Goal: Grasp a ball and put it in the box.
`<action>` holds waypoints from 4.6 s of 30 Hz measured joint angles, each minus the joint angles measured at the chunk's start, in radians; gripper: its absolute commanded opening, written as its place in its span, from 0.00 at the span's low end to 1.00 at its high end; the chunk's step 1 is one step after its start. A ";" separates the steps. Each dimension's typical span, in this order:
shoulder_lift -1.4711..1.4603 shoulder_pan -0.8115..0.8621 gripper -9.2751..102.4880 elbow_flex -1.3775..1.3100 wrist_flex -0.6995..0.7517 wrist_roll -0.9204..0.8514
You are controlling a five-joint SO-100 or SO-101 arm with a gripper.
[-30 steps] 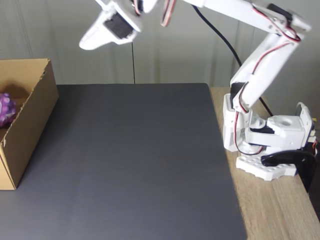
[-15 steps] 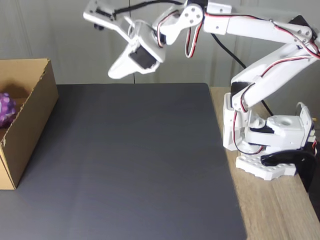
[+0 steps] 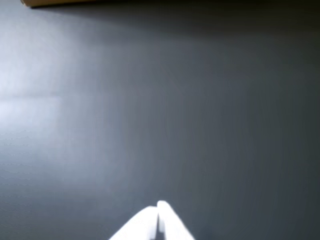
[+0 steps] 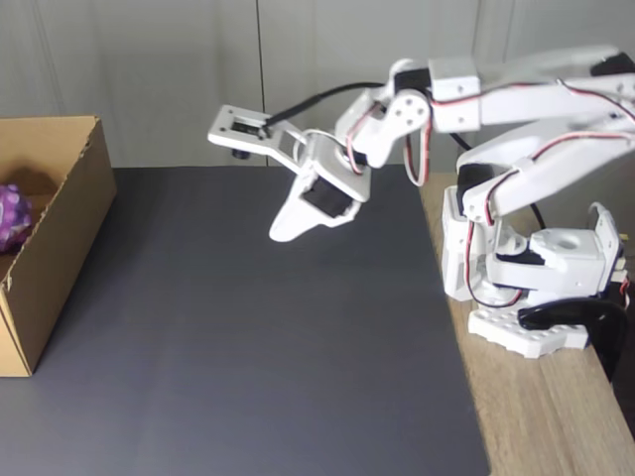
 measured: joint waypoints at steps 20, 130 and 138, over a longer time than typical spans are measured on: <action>0.500 0.038 0.08 0.318 0.202 -0.100; 0.537 -0.100 0.09 0.344 0.565 -0.152; 0.537 -0.100 0.09 0.344 0.565 -0.152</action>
